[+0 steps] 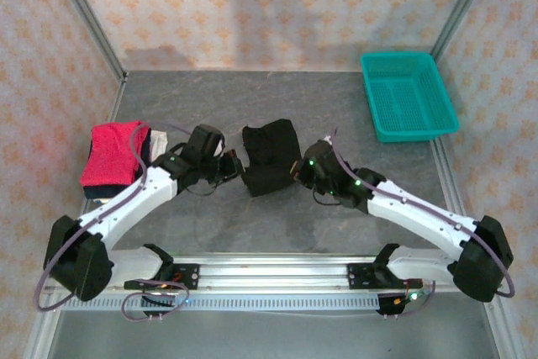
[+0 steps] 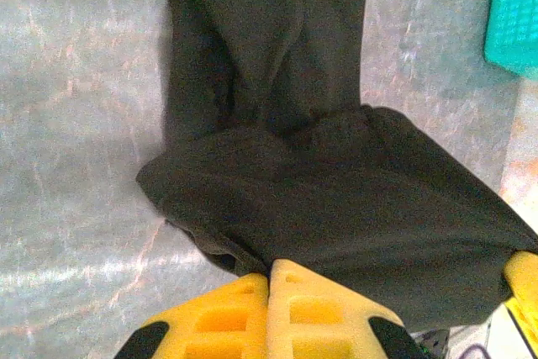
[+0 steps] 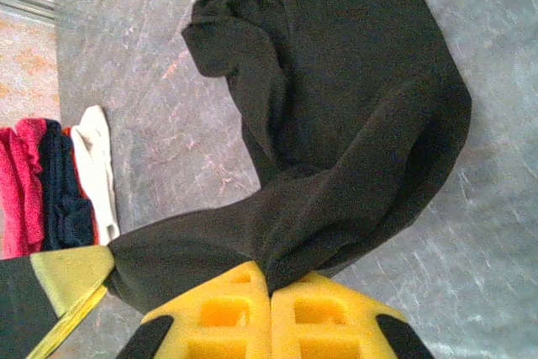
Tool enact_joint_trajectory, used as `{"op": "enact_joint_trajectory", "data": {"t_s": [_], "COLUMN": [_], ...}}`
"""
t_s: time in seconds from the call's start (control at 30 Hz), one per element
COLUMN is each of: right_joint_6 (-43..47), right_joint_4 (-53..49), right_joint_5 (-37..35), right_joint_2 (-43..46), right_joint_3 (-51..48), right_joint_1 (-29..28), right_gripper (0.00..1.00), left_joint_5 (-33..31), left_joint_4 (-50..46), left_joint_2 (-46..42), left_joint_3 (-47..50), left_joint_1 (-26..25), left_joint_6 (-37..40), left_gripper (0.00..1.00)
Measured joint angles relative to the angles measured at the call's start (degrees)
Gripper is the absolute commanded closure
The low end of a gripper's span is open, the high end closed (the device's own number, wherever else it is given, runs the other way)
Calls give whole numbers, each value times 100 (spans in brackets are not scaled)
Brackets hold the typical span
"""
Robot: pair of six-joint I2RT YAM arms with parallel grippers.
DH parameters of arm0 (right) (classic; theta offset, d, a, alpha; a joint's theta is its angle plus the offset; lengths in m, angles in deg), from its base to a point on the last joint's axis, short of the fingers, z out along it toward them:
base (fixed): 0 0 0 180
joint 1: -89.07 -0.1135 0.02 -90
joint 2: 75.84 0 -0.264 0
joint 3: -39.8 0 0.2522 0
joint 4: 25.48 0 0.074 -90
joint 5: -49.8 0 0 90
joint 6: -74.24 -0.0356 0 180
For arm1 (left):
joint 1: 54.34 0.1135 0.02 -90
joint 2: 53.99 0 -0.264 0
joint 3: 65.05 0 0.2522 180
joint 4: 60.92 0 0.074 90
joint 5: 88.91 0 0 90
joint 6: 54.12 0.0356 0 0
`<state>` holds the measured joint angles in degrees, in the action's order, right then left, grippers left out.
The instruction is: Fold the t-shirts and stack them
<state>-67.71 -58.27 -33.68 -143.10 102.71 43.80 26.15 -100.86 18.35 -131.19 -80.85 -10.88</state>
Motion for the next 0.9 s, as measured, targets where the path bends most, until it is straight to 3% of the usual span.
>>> {"op": "enact_joint_trajectory", "data": {"t_s": [0.4,0.9], "right_joint_6": [1233,2044], "right_joint_4": [-13,525], "right_joint_5": [822,1569], "right_joint_2": [-1499,-3480], "right_joint_3": [1325,2927], "right_joint_1": [1137,1733], "right_gripper": [100,100], "left_joint_5": [-20,-44], "left_joint_4": [-52,-44], "left_joint_2": [1567,2776], "left_joint_3": [-1543,-2367], "left_joint_1": [339,839], "left_joint_6": [516,643], "left_gripper": [100,100]}}
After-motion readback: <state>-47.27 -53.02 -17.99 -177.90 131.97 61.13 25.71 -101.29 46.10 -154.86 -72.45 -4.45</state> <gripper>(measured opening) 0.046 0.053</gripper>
